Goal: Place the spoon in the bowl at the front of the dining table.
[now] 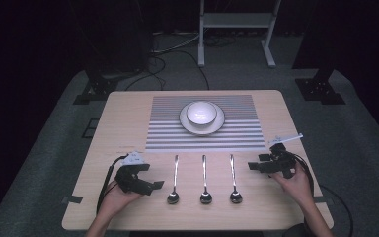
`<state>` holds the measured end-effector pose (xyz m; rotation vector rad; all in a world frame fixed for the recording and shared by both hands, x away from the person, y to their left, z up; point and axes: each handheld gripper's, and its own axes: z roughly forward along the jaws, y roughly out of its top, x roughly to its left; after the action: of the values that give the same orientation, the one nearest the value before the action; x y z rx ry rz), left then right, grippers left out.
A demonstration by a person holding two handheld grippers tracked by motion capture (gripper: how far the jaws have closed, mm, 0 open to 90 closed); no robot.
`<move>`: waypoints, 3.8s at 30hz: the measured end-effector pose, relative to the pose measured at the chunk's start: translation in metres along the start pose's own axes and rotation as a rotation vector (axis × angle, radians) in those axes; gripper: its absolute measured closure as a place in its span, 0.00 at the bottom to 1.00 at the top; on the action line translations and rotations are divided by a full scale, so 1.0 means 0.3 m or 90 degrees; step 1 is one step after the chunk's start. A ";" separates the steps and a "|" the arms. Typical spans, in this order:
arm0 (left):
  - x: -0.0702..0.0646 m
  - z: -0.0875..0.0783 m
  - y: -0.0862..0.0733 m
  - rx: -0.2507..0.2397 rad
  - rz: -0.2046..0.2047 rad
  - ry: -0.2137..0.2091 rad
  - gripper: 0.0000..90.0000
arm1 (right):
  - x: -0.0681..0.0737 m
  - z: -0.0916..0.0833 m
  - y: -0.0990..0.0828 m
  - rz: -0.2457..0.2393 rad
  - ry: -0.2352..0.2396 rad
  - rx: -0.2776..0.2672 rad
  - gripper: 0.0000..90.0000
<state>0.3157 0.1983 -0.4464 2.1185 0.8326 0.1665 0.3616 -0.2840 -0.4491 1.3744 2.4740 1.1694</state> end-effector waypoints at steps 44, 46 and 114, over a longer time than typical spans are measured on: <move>-0.157 0.116 -0.006 0.146 0.161 -0.140 0.80 | 0.096 0.018 0.085 -0.045 0.039 0.018 0.34; -0.160 0.116 -0.006 0.143 0.167 -0.138 0.80 | 0.115 0.027 0.108 -0.049 0.059 0.029 0.33; -0.157 0.128 0.013 0.151 0.233 -0.130 0.80 | 0.537 0.520 0.523 -0.190 0.175 0.227 0.35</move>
<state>0.2963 0.1422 -0.4604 2.4491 0.3539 0.0409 0.4381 -0.0240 -0.4121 0.8973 3.0665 0.9392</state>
